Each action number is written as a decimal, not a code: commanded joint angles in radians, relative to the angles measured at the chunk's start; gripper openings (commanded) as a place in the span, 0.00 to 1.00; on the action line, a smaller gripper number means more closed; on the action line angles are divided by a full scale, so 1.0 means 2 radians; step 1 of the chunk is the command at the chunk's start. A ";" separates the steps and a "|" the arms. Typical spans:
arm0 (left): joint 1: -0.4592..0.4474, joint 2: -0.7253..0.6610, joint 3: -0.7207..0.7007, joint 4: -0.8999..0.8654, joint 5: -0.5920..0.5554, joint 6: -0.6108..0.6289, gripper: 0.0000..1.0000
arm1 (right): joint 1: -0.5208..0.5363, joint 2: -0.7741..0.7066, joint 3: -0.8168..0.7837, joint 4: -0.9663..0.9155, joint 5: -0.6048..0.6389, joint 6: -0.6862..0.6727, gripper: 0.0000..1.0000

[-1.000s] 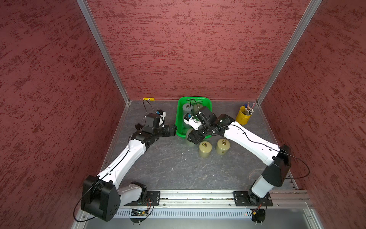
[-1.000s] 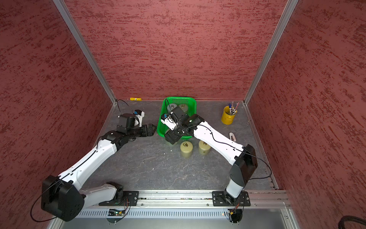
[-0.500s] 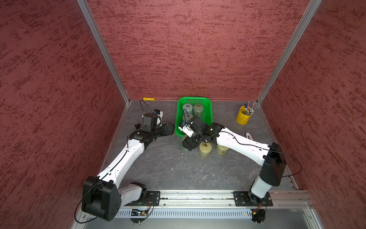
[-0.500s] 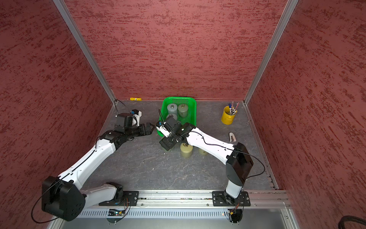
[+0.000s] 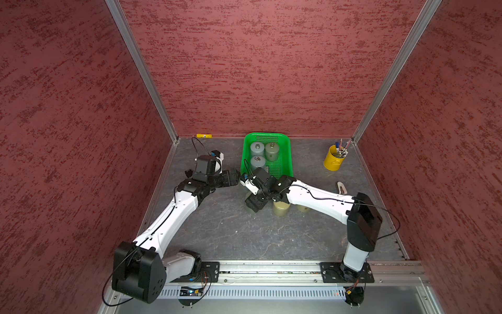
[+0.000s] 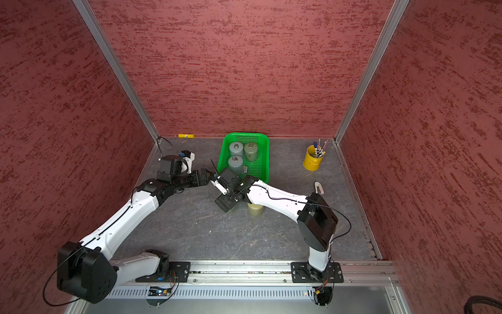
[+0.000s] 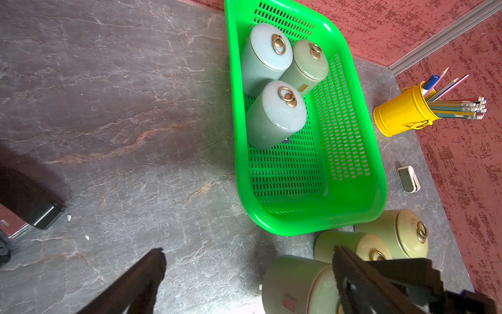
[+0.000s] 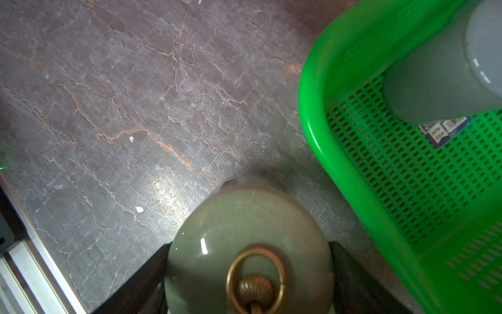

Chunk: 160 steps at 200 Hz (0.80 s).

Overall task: Take the tea canister out of the basket
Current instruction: Place the tea canister at the center of the board.

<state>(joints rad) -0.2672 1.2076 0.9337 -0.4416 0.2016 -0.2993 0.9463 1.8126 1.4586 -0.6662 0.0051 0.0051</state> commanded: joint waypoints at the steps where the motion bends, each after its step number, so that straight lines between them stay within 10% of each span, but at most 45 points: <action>1: 0.002 -0.012 -0.007 0.006 0.001 0.001 1.00 | 0.003 0.003 0.002 0.047 0.021 0.010 0.00; 160: 0.001 -0.012 -0.012 0.009 0.003 0.000 1.00 | 0.005 0.034 -0.004 0.055 0.035 0.021 0.11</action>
<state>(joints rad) -0.2672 1.2022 0.9253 -0.4412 0.2020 -0.2993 0.9478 1.8748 1.4445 -0.6163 0.0498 0.0349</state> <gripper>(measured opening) 0.997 0.847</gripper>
